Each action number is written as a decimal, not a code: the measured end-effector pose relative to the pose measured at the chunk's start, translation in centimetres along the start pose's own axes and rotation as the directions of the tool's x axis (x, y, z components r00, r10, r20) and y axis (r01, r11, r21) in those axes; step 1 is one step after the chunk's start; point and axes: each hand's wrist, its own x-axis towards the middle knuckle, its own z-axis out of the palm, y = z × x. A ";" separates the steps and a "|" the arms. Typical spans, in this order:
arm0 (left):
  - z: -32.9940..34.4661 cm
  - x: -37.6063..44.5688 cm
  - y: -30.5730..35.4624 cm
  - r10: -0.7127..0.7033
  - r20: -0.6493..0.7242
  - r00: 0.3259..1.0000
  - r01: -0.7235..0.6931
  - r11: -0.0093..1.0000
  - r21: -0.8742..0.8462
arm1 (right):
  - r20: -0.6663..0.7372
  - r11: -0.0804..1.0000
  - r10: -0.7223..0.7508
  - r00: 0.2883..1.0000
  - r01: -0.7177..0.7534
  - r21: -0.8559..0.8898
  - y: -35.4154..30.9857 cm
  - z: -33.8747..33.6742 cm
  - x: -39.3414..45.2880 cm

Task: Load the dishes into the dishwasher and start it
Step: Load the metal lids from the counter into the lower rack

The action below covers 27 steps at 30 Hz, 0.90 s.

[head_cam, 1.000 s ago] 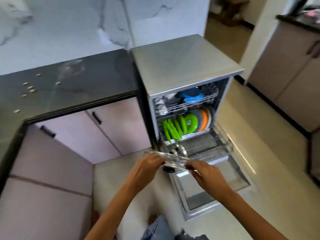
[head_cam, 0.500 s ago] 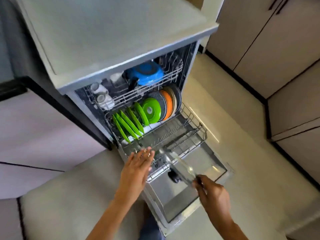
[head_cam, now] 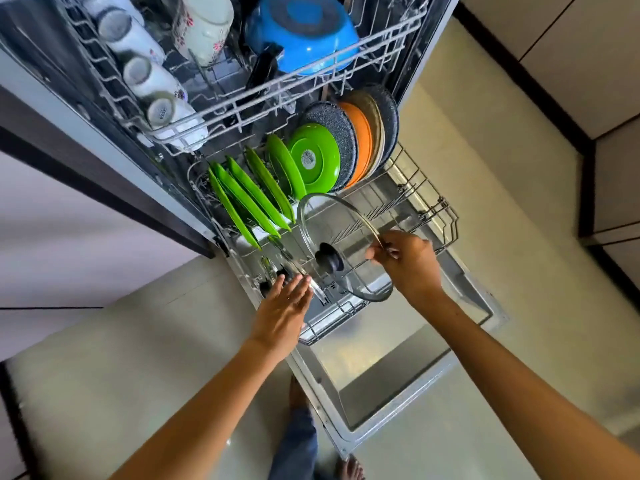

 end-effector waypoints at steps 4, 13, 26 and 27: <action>1.9 -0.3 -0.3 -0.011 -0.096 0.995 0.004 0.998 -0.067 | 0.055 0.999 0.030 0.998 -0.028 -0.041 -0.2 2.0 0.9; 2.6 0.0 0.2 -0.012 -0.183 0.983 -0.019 0.985 -0.169 | 0.103 0.990 0.016 0.995 -0.001 -0.143 -0.2 5.1 2.7; 3.0 -0.1 0.3 -0.038 -0.160 0.986 0.008 0.983 -0.184 | 0.080 0.965 -0.175 0.981 0.187 -0.183 0.2 5.4 0.1; 3.0 -0.2 0.3 -0.039 -0.155 0.987 0.010 0.983 -0.185 | 0.058 0.963 -0.194 0.979 0.202 -0.177 0.2 5.3 -0.3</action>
